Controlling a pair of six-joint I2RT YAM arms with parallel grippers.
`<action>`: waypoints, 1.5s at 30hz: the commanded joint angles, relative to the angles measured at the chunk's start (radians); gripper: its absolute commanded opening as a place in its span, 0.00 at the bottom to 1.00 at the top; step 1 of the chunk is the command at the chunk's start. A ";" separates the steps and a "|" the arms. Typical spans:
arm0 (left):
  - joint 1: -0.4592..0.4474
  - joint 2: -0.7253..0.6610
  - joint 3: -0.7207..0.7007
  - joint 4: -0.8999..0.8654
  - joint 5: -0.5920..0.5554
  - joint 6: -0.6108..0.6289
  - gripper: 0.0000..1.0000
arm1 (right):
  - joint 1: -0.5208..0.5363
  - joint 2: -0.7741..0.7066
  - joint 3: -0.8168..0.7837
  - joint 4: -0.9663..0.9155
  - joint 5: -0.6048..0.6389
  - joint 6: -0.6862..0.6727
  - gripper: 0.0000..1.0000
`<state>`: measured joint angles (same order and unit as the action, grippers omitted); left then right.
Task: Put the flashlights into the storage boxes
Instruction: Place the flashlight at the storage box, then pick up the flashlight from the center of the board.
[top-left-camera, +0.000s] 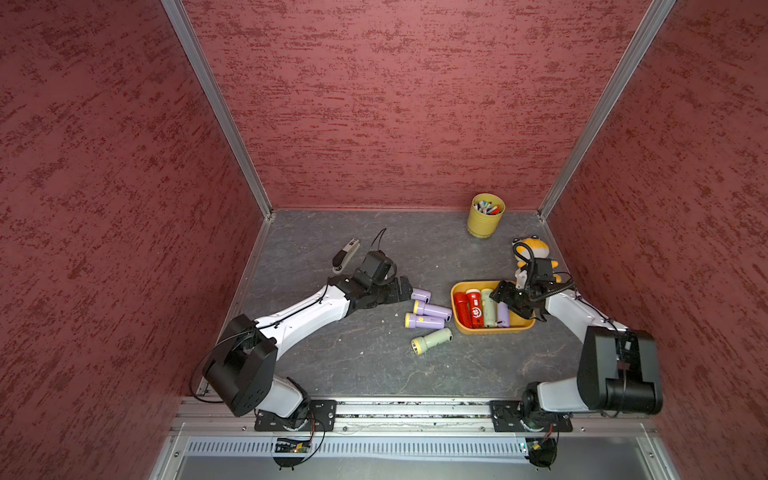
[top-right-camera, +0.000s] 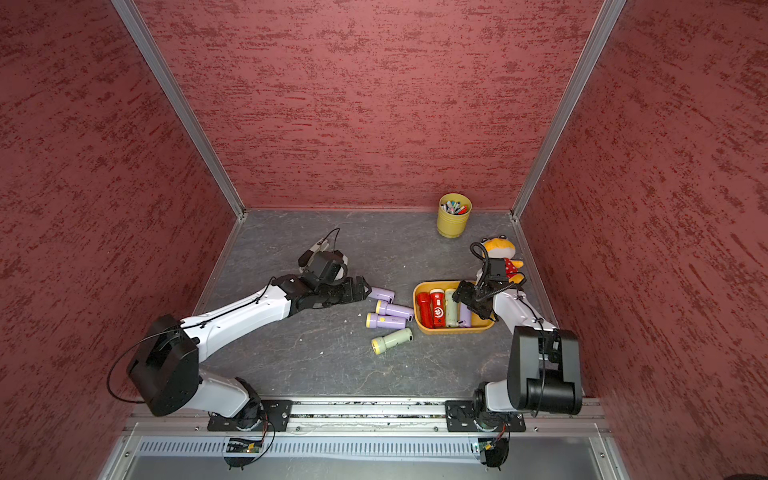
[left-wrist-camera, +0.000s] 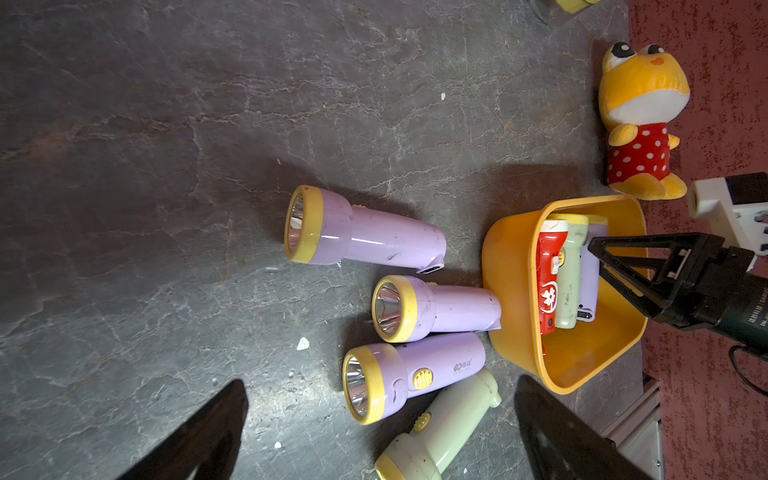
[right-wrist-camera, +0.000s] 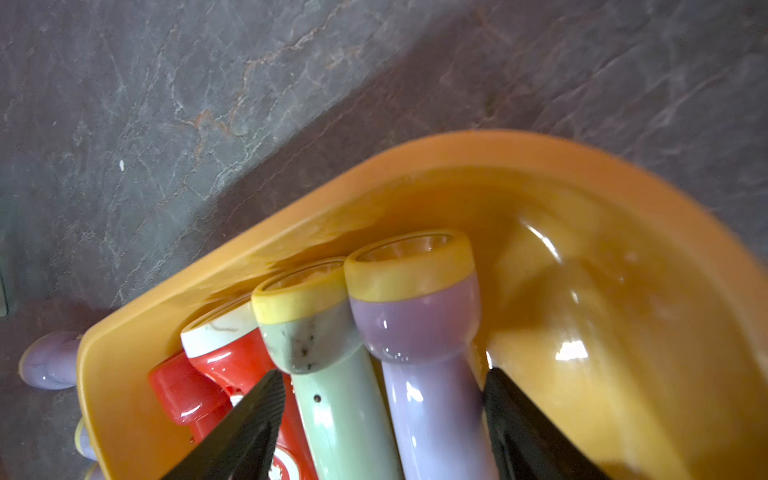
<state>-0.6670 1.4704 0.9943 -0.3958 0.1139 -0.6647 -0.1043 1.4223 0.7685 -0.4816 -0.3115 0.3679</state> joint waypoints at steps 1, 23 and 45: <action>0.003 -0.018 -0.011 -0.002 -0.010 0.007 1.00 | 0.002 -0.015 -0.014 0.023 -0.042 0.000 0.77; 0.050 -0.120 -0.121 0.027 0.003 -0.042 1.00 | 0.175 -0.061 0.254 -0.206 0.183 -0.147 0.77; 0.113 -0.499 -0.496 0.112 -0.002 -0.157 1.00 | 0.766 -0.116 0.223 -0.187 0.016 -1.159 0.52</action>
<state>-0.5560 0.9924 0.5041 -0.3138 0.1249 -0.8047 0.6395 1.3254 1.0145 -0.6632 -0.2146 -0.5560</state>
